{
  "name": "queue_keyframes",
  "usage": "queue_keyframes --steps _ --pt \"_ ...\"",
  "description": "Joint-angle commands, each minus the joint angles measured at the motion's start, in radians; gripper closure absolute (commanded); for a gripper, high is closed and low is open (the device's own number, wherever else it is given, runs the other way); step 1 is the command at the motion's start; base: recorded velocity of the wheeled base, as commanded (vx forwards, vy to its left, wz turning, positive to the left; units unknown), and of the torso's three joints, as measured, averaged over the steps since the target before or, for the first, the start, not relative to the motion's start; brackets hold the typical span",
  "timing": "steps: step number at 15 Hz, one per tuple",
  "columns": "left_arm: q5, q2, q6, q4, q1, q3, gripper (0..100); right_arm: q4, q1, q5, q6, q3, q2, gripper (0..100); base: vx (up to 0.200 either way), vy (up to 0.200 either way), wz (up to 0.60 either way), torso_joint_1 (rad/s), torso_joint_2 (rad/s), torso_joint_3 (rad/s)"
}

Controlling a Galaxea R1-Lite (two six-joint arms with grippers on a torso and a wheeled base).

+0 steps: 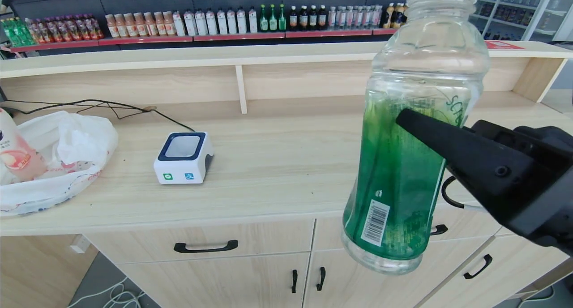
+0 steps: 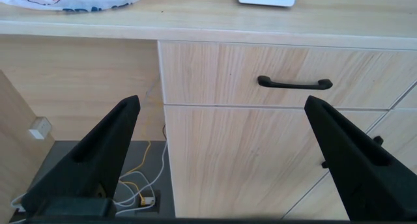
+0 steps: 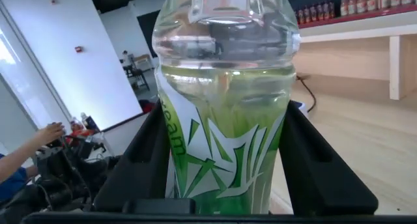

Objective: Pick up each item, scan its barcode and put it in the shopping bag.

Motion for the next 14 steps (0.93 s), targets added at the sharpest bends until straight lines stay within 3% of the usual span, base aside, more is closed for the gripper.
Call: queue_keyframes --steps 1,3,9,13,14 --pt "0.0 0.0 0.0 0.0 0.0 0.0 0 -0.049 -0.001 0.004 0.051 -0.024 0.093 100 0.0 0.0 0.0 0.0 0.0 0.0" --pt "0.0 0.0 0.0 0.0 0.0 0.0 0 -0.192 -0.001 0.005 0.177 -0.027 0.169 100 0.0 0.0 0.0 0.0 0.0 0.0" --pt "0.0 0.0 0.0 0.0 0.0 0.0 0 -0.192 0.078 0.005 0.27 -0.1 0.181 100 0.0 0.0 0.0 0.0 0.0 0.0" --pt "0.0 0.0 0.0 0.0 0.0 0.0 0 -0.192 0.082 0.005 0.364 -0.12 0.178 100 0.0 0.0 0.0 0.0 0.0 0.0" --pt "0.0 0.0 0.0 0.0 0.0 0.0 0 -0.192 0.12 0.005 0.387 -0.14 0.176 100 0.0 0.0 0.0 0.0 0.0 0.0"
